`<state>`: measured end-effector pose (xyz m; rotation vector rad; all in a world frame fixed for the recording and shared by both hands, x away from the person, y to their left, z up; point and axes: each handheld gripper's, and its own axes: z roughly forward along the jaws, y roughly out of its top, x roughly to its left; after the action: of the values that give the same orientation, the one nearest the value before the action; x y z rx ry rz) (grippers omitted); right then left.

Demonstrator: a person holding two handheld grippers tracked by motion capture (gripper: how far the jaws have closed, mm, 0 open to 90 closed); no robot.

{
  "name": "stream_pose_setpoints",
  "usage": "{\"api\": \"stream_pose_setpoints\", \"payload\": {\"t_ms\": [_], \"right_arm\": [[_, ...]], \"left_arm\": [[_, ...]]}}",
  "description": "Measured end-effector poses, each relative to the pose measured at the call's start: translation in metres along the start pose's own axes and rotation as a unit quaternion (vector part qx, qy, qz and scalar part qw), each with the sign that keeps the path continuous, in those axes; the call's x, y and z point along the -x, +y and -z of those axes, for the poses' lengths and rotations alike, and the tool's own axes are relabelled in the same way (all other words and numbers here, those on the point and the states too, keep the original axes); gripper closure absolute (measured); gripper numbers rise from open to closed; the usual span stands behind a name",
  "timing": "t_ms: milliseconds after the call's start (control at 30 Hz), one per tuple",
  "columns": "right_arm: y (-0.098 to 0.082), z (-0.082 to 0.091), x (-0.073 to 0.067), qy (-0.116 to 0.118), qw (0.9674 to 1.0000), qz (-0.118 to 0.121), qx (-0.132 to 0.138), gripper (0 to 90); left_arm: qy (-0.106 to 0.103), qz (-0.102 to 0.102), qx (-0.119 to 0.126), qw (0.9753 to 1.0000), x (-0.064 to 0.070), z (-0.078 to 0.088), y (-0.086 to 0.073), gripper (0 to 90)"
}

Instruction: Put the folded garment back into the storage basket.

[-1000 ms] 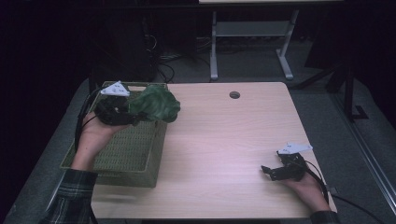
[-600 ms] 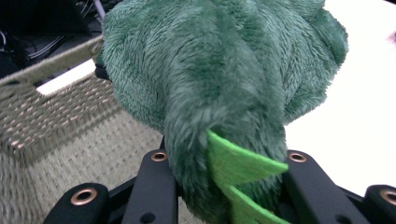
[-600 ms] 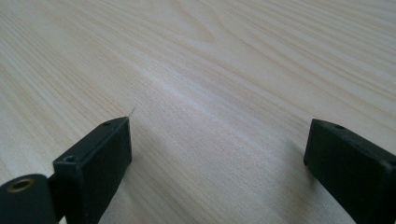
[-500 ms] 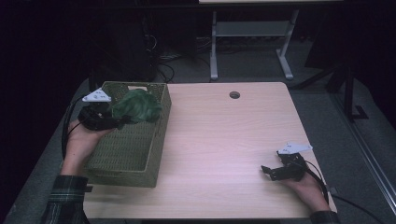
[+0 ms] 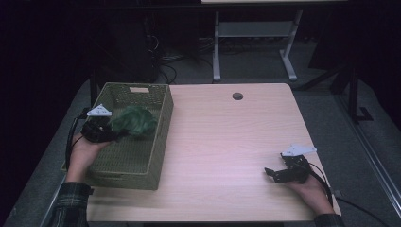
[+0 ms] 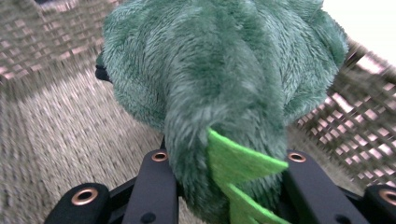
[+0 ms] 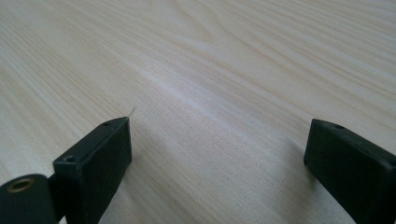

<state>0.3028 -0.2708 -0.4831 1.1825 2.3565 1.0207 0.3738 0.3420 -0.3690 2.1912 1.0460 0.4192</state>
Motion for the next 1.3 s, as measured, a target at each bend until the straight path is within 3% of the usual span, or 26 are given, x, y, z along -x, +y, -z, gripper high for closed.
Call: {"api": "stream_pose_setpoints", "payload": {"t_ms": [233,400,600,700,1000,1100,1300], "right_arm": [[0.0,0.0,0.0,0.0,1.0,0.002,0.0,7.3],[0.0,0.0,0.0,0.0,1.0,0.002,0.0,7.3],[0.0,0.0,0.0,-0.001,1.0,0.002,0.0,7.3],[0.0,0.0,0.0,0.0,1.0,0.002,0.0,7.3],[0.0,0.0,0.0,-0.001,1.0,-0.001,-0.001,7.3],[0.0,0.001,0.0,-0.001,1.0,-0.002,-0.001,7.3],[0.0,0.001,0.0,-0.002,1.0,-0.002,-0.001,7.3]], "left_arm": [[-0.002,0.001,-0.04,0.9992,-0.004,-0.017,-0.008,68.5],[-0.007,-0.005,-0.084,0.9964,-0.002,-0.029,-0.011,68.1],[-0.017,0.002,-0.11,0.9938,-0.002,-0.036,-0.014,64.9],[-0.015,0.007,-0.108,0.994,-0.003,-0.036,-0.015,58.9],[0.0,0.005,-0.097,0.9953,-0.005,-0.036,-0.017,24.6],[0.004,0.003,-0.085,0.9964,-0.005,-0.034,-0.017,18.1],[0.01,0.01,-0.047,0.9988,-0.006,-0.025,-0.014,14.8]]}}
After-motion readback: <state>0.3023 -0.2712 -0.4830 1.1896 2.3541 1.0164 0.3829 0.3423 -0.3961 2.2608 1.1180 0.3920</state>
